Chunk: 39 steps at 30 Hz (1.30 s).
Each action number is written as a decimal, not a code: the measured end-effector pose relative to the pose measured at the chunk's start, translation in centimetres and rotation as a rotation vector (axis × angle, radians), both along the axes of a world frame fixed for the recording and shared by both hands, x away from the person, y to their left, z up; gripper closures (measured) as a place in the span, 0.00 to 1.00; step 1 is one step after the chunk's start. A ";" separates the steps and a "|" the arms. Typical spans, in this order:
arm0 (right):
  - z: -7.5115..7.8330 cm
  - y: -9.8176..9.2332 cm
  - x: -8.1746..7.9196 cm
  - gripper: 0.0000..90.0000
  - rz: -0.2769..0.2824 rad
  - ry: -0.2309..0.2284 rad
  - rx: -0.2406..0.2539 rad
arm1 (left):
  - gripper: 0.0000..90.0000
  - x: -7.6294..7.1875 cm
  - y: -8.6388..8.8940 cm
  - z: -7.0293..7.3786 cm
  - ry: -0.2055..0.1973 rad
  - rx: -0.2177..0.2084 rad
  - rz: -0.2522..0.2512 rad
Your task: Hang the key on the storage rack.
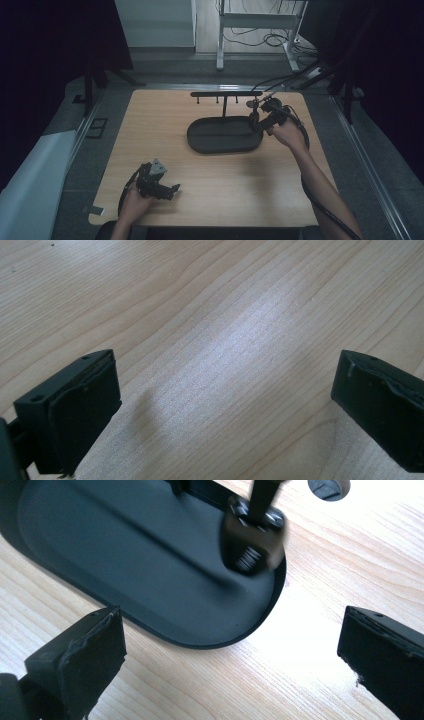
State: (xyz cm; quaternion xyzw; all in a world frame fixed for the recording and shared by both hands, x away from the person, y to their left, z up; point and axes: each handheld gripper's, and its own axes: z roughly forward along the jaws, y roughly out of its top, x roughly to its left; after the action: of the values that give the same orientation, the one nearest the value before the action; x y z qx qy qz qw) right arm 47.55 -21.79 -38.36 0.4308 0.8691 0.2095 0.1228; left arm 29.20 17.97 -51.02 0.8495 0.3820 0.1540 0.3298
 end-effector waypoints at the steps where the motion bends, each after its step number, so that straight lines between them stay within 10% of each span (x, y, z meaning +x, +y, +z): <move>1: 0.1 -0.1 -0.2 0.00 0.002 -0.002 0.001 | 0.00 0.0 0.0 0.0 0.000 0.000 0.000; 21: 1.0 -1.2 -5.2 0.00 0.095 -0.078 0.013 | 0.00 -0.1 0.2 0.2 -0.010 -0.006 0.006; 39: -1.9 -2.6 -9.6 0.00 0.117 -0.087 0.049 | 0.00 -0.1 0.0 0.2 -0.011 -0.007 0.004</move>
State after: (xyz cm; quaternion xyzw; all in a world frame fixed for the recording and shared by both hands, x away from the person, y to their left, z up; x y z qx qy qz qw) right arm 37.95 -24.37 -40.23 0.3727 0.8813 0.2561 0.1374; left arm 29.06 17.98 -50.87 0.8467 0.3824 0.1578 0.3347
